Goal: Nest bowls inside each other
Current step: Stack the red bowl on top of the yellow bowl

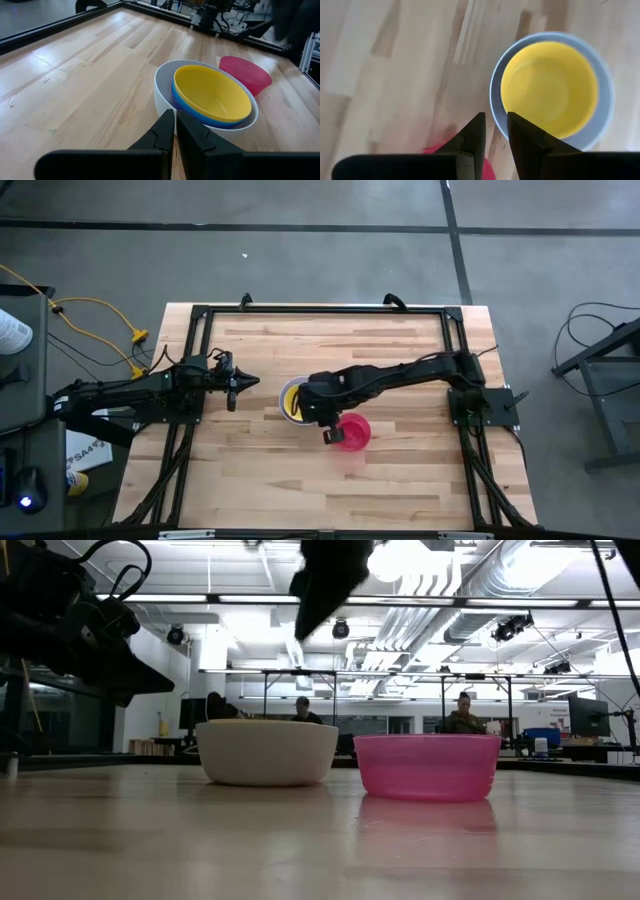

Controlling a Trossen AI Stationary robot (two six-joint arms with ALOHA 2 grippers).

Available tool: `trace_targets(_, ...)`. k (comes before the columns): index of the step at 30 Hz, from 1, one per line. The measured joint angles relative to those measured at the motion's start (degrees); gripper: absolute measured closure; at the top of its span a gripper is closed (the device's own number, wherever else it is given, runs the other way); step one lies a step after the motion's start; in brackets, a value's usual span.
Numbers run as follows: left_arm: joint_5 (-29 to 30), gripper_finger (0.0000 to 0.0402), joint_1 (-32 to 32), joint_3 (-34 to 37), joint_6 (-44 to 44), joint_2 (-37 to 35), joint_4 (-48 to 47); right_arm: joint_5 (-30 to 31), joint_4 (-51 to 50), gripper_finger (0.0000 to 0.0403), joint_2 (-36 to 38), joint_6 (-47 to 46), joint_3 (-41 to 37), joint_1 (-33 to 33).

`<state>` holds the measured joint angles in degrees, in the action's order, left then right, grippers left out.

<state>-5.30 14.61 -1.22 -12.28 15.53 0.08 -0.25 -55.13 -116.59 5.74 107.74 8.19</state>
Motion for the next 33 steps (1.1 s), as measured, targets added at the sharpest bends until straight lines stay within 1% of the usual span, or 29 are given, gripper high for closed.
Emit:
trace_targets(4, 0.0, 0.0382, 0.0, 0.0, 0.0, 0.0, 0.0, 5.9, -0.8, 0.0329, 1.8, -7.6, 0.1, 2.3)
trace_targets(7, 0.0, 0.0382, 0.0, 0.0, 0.0, 0.0, 0.0, 10.9, -4.4, 0.0329, 1.8, -13.2, 0.0, 3.7)
trace_targets(9, 0.0, 0.0382, 0.0, 0.0, 0.0, 0.0, 0.0, 13.1, -7.9, 0.0329, 1.5, -17.2, 0.0, 3.9)
trace_targets(12, 0.0, 0.0382, 0.0, 0.0, 0.0, 0.0, 0.0, 14.7, -11.7, 0.0329, 0.9, -22.1, -0.1, 3.8)
trace_targets(20, 0.0, 0.0382, 0.0, 0.0, 0.0, 0.0, 0.0, 14.7, -14.7, 0.0329, 1.0, -29.2, -0.2, 3.1)
trace_targets(23, 0.0, 0.0382, 0.0, 0.0, 0.0, 0.0, 0.0, 14.5, -14.8, 0.0329, 1.1, -31.4, -2.7, 2.3)
trace_targets(28, 0.0, 0.0382, 0.0, 0.0, 0.0, 0.0, 0.0, 11.0, -13.4, 0.0329, 1.3, -32.1, -7.5, 1.4)
trace_targets(33, 0.0, 0.0382, 0.0, 0.0, 0.0, 0.0, 0.0, 10.7, -11.1, 0.0329, 1.4, -31.0, -8.4, 1.6)
